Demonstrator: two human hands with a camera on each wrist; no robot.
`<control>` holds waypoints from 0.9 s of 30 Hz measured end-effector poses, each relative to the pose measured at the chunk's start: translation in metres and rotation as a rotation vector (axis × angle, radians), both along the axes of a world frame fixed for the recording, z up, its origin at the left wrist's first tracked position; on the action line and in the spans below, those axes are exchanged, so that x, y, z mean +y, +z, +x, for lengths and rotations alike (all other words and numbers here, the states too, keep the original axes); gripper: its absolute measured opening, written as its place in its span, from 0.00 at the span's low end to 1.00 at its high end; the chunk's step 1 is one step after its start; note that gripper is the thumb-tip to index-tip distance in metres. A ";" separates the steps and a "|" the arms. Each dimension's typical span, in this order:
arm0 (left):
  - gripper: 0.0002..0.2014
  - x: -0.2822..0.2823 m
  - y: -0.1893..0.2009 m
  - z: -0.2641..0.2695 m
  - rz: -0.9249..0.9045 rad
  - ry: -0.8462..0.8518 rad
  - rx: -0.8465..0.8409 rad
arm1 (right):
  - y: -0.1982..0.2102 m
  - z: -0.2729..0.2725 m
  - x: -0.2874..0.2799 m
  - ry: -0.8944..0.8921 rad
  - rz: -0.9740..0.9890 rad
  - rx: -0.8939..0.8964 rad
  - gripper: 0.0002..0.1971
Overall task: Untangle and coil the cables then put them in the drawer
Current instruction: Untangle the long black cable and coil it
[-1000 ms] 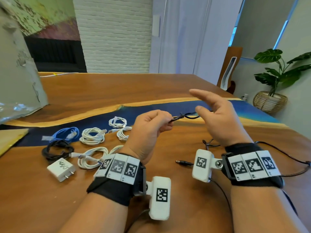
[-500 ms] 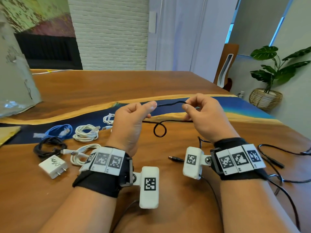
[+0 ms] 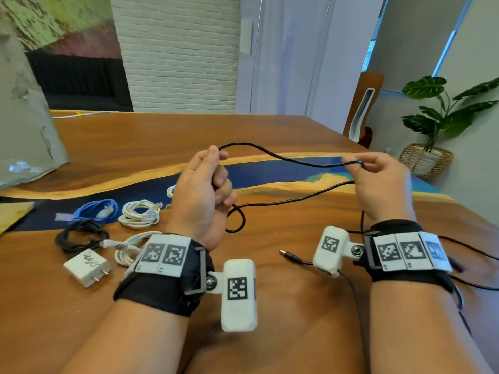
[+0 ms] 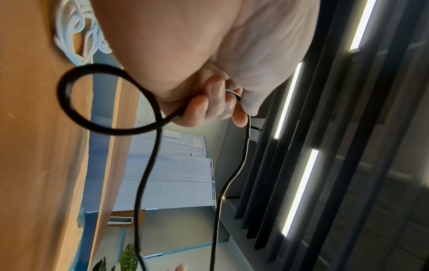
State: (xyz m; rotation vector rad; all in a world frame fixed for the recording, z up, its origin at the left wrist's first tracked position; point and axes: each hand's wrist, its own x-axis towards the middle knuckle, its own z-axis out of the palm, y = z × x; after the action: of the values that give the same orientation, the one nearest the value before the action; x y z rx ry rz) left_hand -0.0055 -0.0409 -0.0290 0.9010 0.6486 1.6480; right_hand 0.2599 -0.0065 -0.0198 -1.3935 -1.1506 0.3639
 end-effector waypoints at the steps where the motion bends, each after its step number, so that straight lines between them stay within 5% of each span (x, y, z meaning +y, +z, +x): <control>1: 0.13 0.000 0.000 0.002 0.002 -0.013 0.001 | 0.001 -0.005 -0.001 0.030 -0.035 -0.015 0.08; 5: 0.13 -0.001 -0.001 0.005 -0.069 -0.033 0.210 | 0.007 -0.013 -0.006 0.105 -0.060 0.101 0.23; 10: 0.20 -0.008 0.000 0.017 -0.089 -0.053 0.593 | 0.007 -0.025 -0.011 0.132 -0.020 -0.393 0.08; 16: 0.14 -0.025 -0.001 0.041 -0.006 -0.243 0.789 | 0.008 -0.064 -0.023 0.302 -0.100 -0.726 0.12; 20: 0.14 -0.025 -0.004 0.044 0.051 -0.281 0.744 | 0.007 -0.066 -0.022 0.316 -0.108 -0.666 0.13; 24: 0.14 -0.020 0.011 0.032 0.175 -0.187 0.256 | 0.006 -0.034 -0.011 0.118 -0.021 -0.501 0.03; 27: 0.15 -0.015 0.022 0.011 0.229 -0.137 -0.029 | 0.016 -0.007 -0.009 -0.022 0.019 -0.370 0.05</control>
State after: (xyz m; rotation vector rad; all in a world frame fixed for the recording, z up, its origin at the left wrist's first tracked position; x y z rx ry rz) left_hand 0.0054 -0.0558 -0.0066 1.0597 0.3731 1.6295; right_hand 0.2528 -0.0158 -0.0035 -1.4944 -1.4321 0.0781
